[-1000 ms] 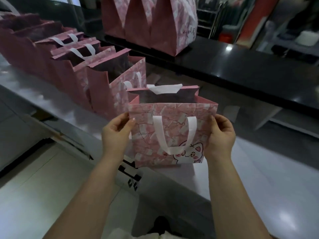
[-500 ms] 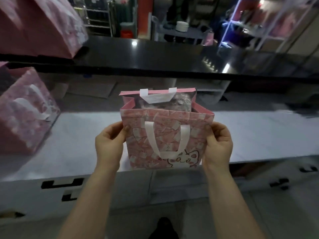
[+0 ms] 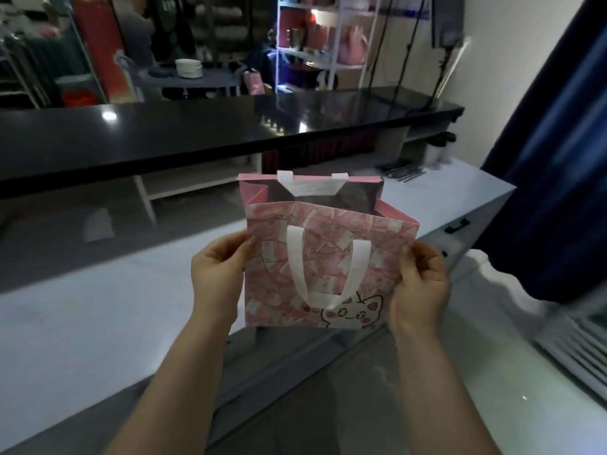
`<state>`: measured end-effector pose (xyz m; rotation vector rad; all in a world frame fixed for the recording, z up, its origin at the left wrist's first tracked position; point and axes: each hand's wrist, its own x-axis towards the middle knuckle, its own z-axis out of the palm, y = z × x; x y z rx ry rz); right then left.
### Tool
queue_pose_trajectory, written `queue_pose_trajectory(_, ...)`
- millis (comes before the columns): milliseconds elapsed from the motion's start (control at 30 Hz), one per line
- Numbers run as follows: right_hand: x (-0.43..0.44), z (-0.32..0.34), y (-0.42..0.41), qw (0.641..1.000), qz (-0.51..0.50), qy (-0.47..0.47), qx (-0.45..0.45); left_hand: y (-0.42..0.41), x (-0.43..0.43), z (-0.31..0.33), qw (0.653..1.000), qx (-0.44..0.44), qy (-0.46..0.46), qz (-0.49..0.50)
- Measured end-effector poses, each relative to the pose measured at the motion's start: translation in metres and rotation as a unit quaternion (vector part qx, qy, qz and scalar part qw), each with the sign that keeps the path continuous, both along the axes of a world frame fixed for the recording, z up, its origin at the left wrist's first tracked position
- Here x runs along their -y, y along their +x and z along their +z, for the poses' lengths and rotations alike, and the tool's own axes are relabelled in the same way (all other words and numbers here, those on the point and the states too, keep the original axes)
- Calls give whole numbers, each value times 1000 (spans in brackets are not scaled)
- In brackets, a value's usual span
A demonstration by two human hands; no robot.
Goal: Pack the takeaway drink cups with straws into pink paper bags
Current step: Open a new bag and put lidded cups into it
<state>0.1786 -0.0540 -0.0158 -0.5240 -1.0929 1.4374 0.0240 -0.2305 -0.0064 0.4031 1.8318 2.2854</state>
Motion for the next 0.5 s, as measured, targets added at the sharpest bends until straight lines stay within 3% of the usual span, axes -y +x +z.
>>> queue_pose_trajectory(233,-149,-3,108,992,-124,-20,14,68,-189,0,991,15,11,-132)
queue_pose_trajectory(500,-252,-38,153,979,-198,-43,31,117,-313,-32,979,117,21,-164)
